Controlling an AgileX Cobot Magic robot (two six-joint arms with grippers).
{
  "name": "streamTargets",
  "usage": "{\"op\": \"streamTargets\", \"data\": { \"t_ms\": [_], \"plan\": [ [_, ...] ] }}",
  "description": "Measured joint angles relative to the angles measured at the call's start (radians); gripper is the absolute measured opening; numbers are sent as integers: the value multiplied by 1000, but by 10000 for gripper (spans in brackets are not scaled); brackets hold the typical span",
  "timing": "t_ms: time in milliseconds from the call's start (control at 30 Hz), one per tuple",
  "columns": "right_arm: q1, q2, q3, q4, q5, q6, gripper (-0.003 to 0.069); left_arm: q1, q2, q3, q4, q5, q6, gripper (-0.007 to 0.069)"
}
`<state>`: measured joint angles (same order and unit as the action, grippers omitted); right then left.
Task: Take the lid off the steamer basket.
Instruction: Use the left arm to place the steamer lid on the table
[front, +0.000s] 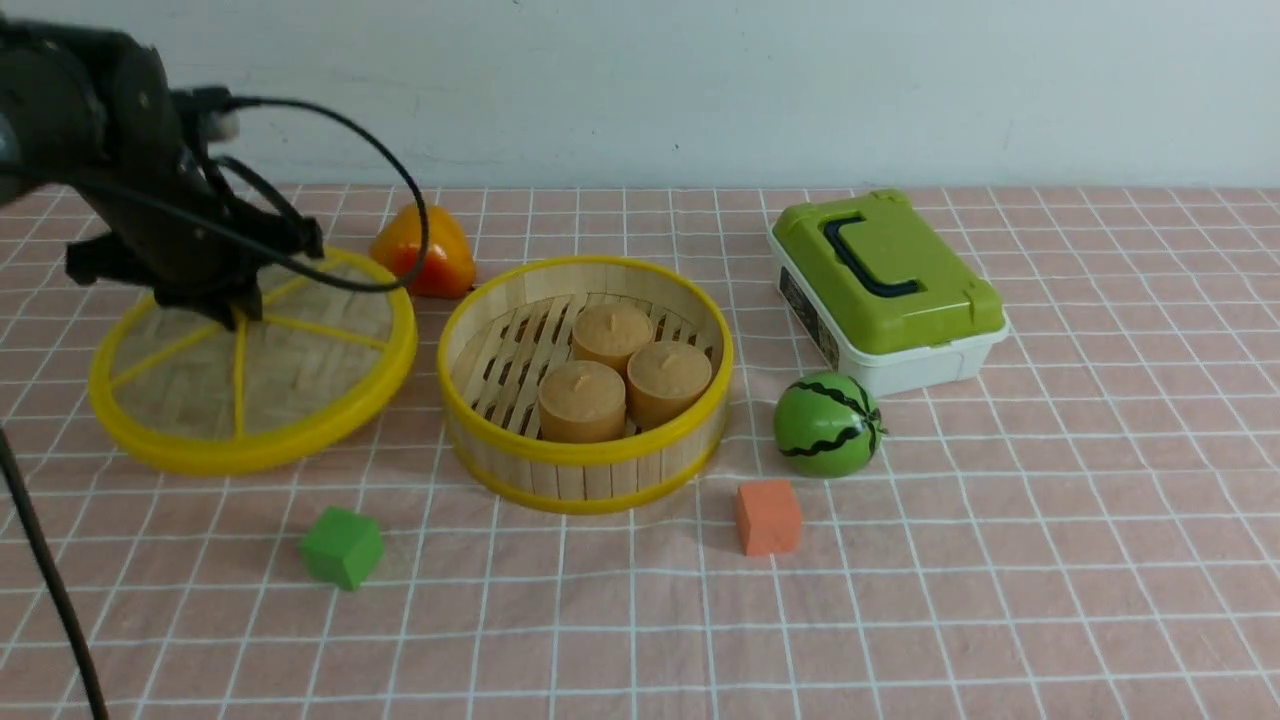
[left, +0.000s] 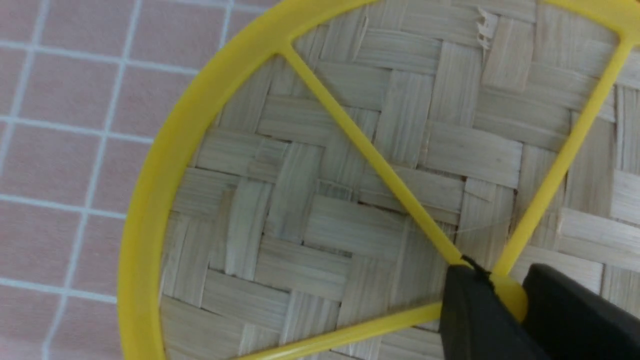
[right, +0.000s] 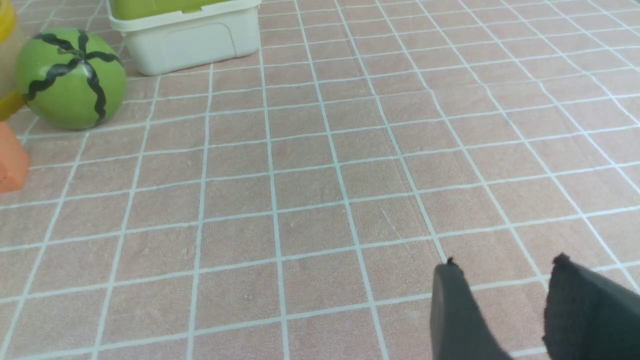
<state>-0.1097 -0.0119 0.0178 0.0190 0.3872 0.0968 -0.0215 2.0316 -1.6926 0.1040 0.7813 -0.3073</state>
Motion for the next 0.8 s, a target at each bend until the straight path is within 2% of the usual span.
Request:
{"op": "streamTargets", "data": {
  "t_ms": [367,433,567,667,733,800],
  "plan": [
    [0,0,0,0,0,0,242,0,88,0,-47,-82,-22,114],
    [0,0,0,0,0,0,242,0,88,0,-56,-85,-22,141],
    [0,0,0,0,0,0,242,0,80,0,-63,-89,-22,280],
    [0,0,0,0,0,0,242,0,57,0,-63,-88,-24,332],
    [0,0,0,0,0,0,242,0,12,0,-63,-87,-25,330],
    [0,0,0,0,0,0,242,0,-47,0,-63,-85,-26,280]
  ]
}}
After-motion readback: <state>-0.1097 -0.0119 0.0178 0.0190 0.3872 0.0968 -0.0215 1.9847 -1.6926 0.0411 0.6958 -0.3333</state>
